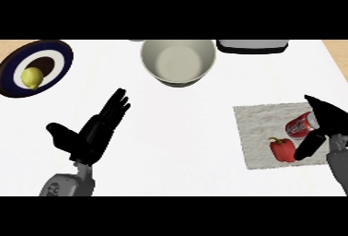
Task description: Pick the can from the placemat and place it in the bowl
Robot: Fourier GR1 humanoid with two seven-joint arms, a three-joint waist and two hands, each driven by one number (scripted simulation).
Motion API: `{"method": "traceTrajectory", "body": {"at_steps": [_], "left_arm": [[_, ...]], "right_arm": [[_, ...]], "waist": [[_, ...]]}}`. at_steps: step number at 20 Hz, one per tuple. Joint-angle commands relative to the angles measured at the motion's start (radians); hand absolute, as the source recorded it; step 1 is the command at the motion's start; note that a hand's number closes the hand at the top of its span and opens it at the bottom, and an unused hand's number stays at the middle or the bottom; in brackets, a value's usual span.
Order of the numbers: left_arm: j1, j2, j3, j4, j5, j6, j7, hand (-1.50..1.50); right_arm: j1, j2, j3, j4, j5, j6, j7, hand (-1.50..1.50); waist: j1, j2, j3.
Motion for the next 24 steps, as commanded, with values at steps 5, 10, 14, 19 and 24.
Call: {"method": "traceTrajectory", "body": {"at_steps": [5,10,14,19,24], "left_arm": [[-0.002,-0.03,0.017,-0.009,-0.028,-0.021,0.035,0.0],[-0.001,-0.012,0.042,0.014,-0.023,-0.042,0.002,0.0],[0.02,-0.045,0.004,-0.074,-0.06,-0.003,0.048,0.0],[0.027,-0.064,-0.001,-0.107,-0.05,0.0,0.102,0.0],[-0.027,-0.064,0.045,0.003,-0.057,-0.028,0.037,0.0]], "right_arm": [[0.016,0.037,-0.075,0.051,0.077,0.003,-0.09,-1.5],[0.065,0.024,-0.06,0.13,0.101,-0.105,-0.295,1.5],[-0.04,0.044,-0.071,0.193,0.155,-0.105,-0.282,1.5],[-0.018,0.094,-0.041,0.099,0.184,-0.077,-0.237,1.5],[-0.019,0.109,-0.036,0.118,0.263,-0.128,-0.268,1.5]], "waist": [[-0.001,0.0,0.001],[-0.002,0.002,0.001],[0.005,0.001,0.001],[0.001,-0.001,0.001],[-0.002,0.0,0.001]]}}
